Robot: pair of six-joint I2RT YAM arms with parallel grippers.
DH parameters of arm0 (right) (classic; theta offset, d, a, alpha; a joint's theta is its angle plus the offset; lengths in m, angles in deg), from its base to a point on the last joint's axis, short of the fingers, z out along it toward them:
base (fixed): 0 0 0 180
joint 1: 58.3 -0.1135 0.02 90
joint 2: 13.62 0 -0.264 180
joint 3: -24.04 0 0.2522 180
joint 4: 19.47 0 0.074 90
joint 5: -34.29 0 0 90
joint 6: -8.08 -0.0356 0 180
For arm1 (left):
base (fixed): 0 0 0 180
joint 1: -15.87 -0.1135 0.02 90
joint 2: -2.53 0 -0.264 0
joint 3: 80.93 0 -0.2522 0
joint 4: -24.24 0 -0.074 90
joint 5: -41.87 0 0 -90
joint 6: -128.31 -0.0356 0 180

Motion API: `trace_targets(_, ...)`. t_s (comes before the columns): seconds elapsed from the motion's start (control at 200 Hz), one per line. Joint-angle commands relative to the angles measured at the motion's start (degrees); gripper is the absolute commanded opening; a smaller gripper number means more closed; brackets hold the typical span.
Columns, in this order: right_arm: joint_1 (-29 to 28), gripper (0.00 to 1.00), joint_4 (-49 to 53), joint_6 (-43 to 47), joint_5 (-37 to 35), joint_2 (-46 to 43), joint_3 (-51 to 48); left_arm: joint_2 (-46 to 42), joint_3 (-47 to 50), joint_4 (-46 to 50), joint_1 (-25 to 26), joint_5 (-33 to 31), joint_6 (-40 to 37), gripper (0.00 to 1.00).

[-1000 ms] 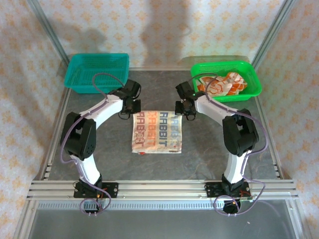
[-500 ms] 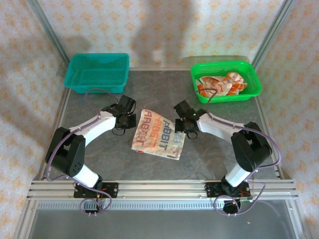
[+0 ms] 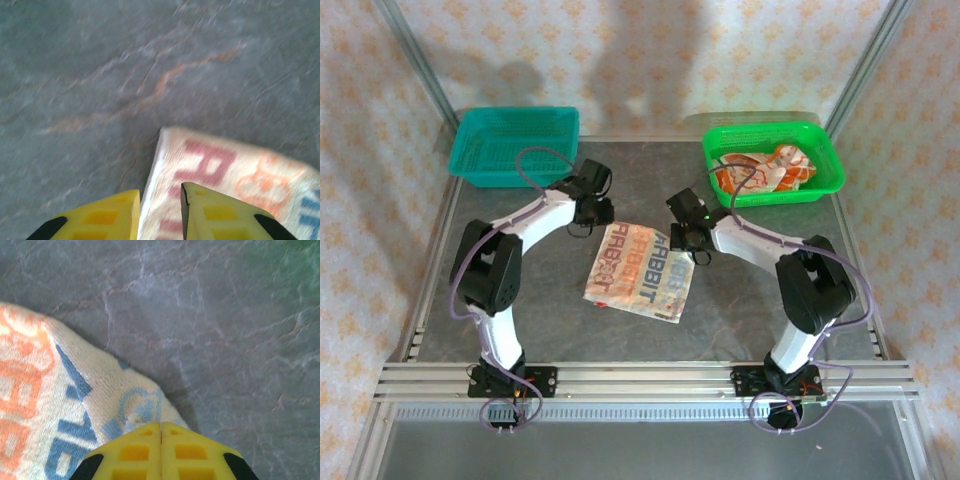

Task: Fold and stack the towels

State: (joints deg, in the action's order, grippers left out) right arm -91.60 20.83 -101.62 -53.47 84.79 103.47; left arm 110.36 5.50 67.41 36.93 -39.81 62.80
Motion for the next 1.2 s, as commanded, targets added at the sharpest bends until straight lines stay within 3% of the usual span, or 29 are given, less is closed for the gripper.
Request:
trace_targets(0.0,2.22,0.00,0.91,2.29,-3.47,3.26,3.63,5.10,-5.38,4.29,0.12,-0.49,-1.59,0.29)
trace_targets(0.15,4.50,0.00,2.00,3.93,-3.55,6.73,6.11,9.92,-9.90,6.13,0.12,-0.30,-2.05,0.28)
trace_targets(0.225,5.21,0.11,2.34,4.12,-4.06,7.72,6.04,11.39,-10.84,6.71,0.12,-0.78,-2.48,0.29)
trace_targets(0.315,5.70,0.38,2.73,3.91,-4.48,8.00,5.47,12.40,-11.57,7.48,0.12,-1.77,-3.00,0.30)
trace_targets(0.34,5.76,0.41,2.57,3.86,-4.52,7.86,5.15,12.65,-11.68,7.66,0.12,-1.96,-3.19,0.30)
trace_targets(0.656,5.73,0.38,2.59,4.39,-1.87,10.84,6.25,14.68,-11.91,9.60,0.12,-6.76,-4.34,0.30)
trace_targets(1.026,5.74,0.27,3.69,8.77,-1.71,17.60,12.68,10.39,-3.13,9.47,-0.42,-12.37,-0.44,0.29)
trace_targets(1.196,6.16,0.26,5.03,9.72,-1.53,19.36,17.24,7.65,-0.10,8.58,-1.02,-10.76,0.54,0.30)
